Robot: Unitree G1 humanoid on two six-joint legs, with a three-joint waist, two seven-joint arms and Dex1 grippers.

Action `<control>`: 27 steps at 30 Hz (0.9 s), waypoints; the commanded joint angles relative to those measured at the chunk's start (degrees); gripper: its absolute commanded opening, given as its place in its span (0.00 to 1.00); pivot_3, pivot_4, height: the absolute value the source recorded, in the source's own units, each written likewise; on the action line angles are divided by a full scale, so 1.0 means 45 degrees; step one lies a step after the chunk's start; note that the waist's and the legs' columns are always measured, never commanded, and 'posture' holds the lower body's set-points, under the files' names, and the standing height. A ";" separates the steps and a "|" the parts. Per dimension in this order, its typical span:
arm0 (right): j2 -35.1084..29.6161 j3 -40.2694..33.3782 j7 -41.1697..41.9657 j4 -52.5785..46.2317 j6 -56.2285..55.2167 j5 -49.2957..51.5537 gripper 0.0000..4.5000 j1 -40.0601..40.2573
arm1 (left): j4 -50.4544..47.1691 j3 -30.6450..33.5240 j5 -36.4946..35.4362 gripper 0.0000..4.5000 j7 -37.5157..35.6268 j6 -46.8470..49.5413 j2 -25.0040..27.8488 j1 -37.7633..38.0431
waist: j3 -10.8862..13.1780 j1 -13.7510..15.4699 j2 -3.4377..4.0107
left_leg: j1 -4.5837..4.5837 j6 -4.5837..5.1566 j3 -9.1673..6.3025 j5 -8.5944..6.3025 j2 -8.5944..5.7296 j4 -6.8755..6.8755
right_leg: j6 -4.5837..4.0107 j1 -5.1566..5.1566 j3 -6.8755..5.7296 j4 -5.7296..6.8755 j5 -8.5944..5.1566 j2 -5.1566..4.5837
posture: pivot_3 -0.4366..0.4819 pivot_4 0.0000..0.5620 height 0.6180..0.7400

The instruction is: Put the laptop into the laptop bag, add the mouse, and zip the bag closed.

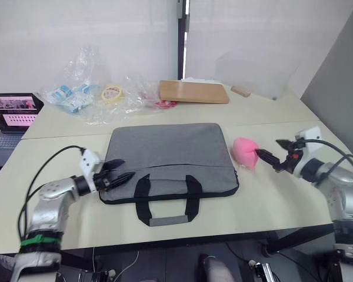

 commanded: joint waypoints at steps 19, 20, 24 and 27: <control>-0.3733 0.1475 0.5564 0.8780 -0.7195 -0.3026 1.00 -0.4866 | 0.5875 0.2530 0.1734 1.00 0.0315 -0.1958 0.5947 -0.0877 | 0.0206 -0.0216 -0.0057 | -0.0093 -0.0192 -0.0039 0.0100 0.0004 -0.0094 | -0.0150 -0.0026 -0.0227 0.0050 -0.0070 -0.0036 | 0.48 0.27 1.00; -0.3734 0.1543 0.5662 0.8835 -0.7241 -0.3070 1.00 -0.4881 | 0.5982 0.2508 0.1716 1.00 0.0270 -0.2019 0.5949 -0.0939 | 0.0207 -0.0225 -0.0055 | -0.0092 -0.0192 -0.0038 0.0100 0.0006 -0.0095 | -0.0150 -0.0026 -0.0230 0.0049 -0.0070 -0.0037 | 0.48 0.27 1.00; -0.3686 0.1461 0.5708 0.8995 -0.7203 -0.2986 1.00 -0.4856 | 0.6239 0.2483 0.1669 1.00 0.0228 -0.2240 0.6006 -0.0996 | 0.0211 -0.0289 -0.0062 | -0.0088 -0.0192 -0.0057 0.0101 0.0012 -0.0064 | -0.0153 -0.0053 -0.0269 0.0050 -0.0067 -0.0038 | 0.48 0.27 1.00; -0.3687 0.1378 0.5689 0.9036 -0.7148 -0.2927 1.00 -0.4811 | 0.6320 0.2407 0.1720 1.00 0.0177 -0.2416 0.6079 -0.0949 | 0.0212 -0.0285 -0.0061 | -0.0090 -0.0194 -0.0061 0.0102 0.0011 -0.0061 | -0.0154 -0.0053 -0.0274 0.0056 -0.0067 -0.0051 | 0.48 0.27 1.00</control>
